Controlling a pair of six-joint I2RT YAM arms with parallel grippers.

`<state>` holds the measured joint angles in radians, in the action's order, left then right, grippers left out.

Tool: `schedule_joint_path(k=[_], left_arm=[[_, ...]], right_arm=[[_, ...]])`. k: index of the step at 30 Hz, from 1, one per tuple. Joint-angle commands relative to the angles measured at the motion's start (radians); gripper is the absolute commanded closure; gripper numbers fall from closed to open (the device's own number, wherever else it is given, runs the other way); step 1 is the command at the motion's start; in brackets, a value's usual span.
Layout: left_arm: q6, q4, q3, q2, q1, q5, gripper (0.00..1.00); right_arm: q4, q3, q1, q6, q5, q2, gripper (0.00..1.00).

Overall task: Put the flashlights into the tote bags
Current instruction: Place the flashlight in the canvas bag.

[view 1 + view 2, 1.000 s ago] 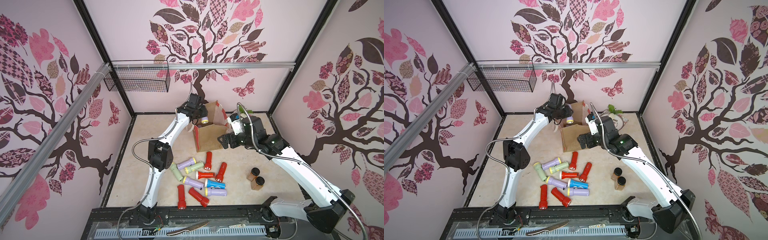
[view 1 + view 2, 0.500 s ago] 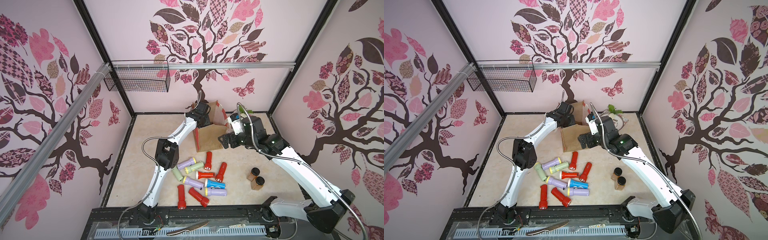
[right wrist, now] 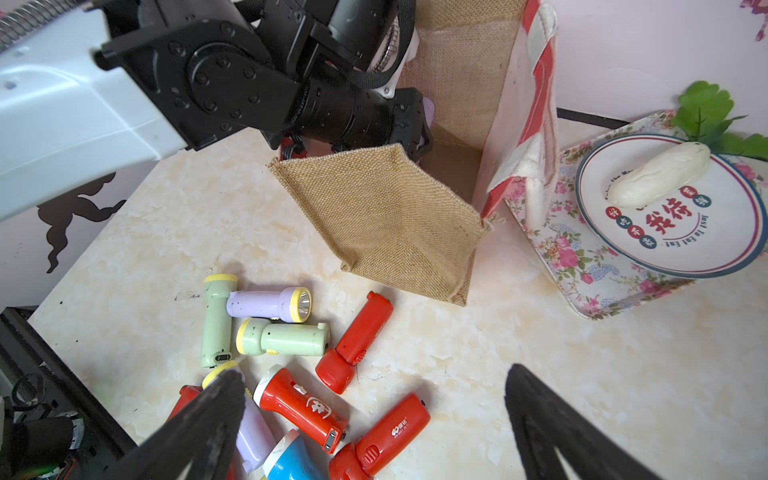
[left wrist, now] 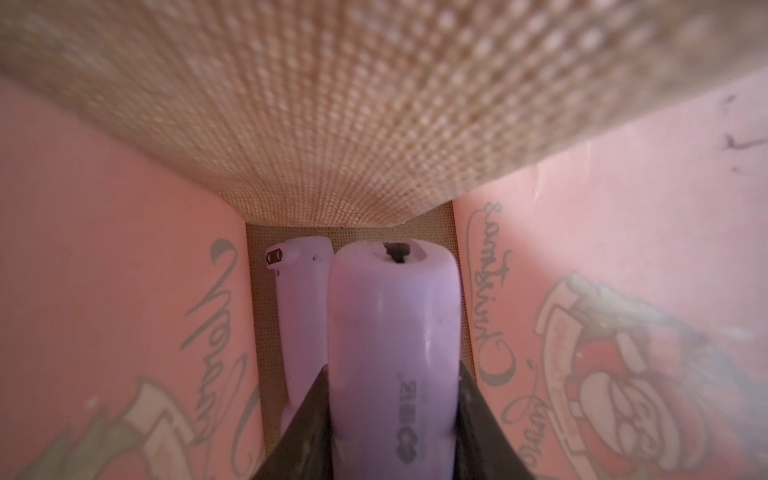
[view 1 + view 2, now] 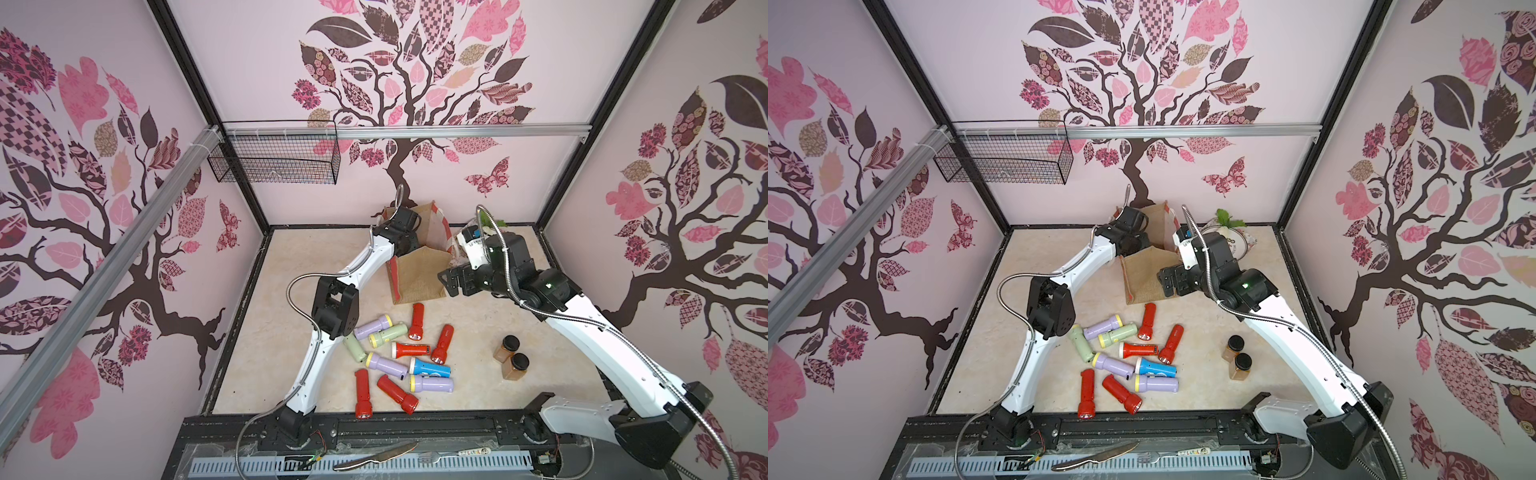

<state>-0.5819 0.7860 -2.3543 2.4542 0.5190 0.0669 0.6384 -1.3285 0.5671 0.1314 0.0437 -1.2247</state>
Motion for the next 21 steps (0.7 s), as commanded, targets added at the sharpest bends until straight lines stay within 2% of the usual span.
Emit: schedule_joint_path(k=[1, 4, 8, 16, 21], left_arm=[[0.01, -0.041, -0.016, -0.083, 0.001, 0.007, 0.49], [0.019, -0.042, -0.03, -0.121, 0.001, -0.008, 0.36], [0.038, -0.046, -0.036, -0.181, 0.001, -0.034, 0.25], [0.079, -0.02, -0.026, -0.335, 0.0, -0.145, 0.2], [0.112, -0.02, 0.15, -0.54, 0.001, -0.174, 0.18]], right_arm=[[-0.02, -0.029, 0.0, -0.012, -0.016, 0.034, 0.0], [-0.022, -0.033, -0.001, -0.007, -0.016, 0.036, 0.0], [-0.022, -0.033, 0.0, -0.003, -0.018, 0.04, 0.0], [0.004, -0.061, -0.001, 0.003, -0.028, 0.033, 0.0], [0.009, -0.058, 0.0, 0.01, -0.018, 0.034, 0.0]])
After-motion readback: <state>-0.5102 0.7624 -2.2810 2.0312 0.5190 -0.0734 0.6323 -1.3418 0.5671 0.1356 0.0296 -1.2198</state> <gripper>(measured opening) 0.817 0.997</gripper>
